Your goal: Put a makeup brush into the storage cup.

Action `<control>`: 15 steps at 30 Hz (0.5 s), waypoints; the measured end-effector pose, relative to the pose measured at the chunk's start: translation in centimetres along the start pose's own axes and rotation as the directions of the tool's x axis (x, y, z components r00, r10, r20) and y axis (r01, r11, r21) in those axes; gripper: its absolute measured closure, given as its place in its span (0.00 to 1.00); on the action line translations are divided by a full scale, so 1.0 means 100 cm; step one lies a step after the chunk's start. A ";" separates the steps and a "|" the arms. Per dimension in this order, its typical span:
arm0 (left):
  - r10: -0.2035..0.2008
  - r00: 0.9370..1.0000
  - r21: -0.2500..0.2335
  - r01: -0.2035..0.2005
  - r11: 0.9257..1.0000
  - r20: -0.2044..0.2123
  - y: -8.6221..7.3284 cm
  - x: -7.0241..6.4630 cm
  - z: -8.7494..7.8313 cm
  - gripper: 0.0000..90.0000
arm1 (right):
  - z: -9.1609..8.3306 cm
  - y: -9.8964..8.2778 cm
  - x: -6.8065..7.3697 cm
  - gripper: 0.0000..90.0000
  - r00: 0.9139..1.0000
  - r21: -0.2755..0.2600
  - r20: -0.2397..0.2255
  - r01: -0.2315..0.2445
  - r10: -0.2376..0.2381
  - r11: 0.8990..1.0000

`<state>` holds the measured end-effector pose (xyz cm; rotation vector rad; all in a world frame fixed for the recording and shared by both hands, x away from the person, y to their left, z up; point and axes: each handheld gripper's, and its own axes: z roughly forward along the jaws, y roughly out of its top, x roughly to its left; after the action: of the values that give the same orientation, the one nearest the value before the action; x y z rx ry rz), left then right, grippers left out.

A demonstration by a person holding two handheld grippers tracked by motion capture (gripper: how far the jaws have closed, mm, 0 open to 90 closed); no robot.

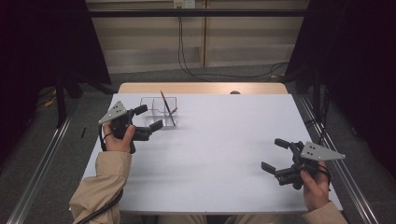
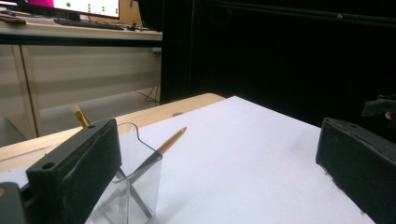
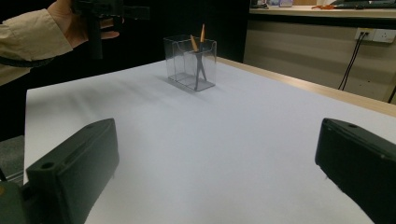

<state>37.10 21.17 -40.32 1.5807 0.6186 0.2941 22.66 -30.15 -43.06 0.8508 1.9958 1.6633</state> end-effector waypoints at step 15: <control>-0.009 0.999 0.011 0.009 1.000 0.042 -0.011 -0.007 -0.007 0.01 | -0.003 0.000 0.000 0.00 1.000 -0.002 0.006 -0.001 0.001 1.000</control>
<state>35.97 21.38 -41.17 1.5899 0.5951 0.2506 22.45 -30.41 -42.99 0.8550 1.9890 1.6611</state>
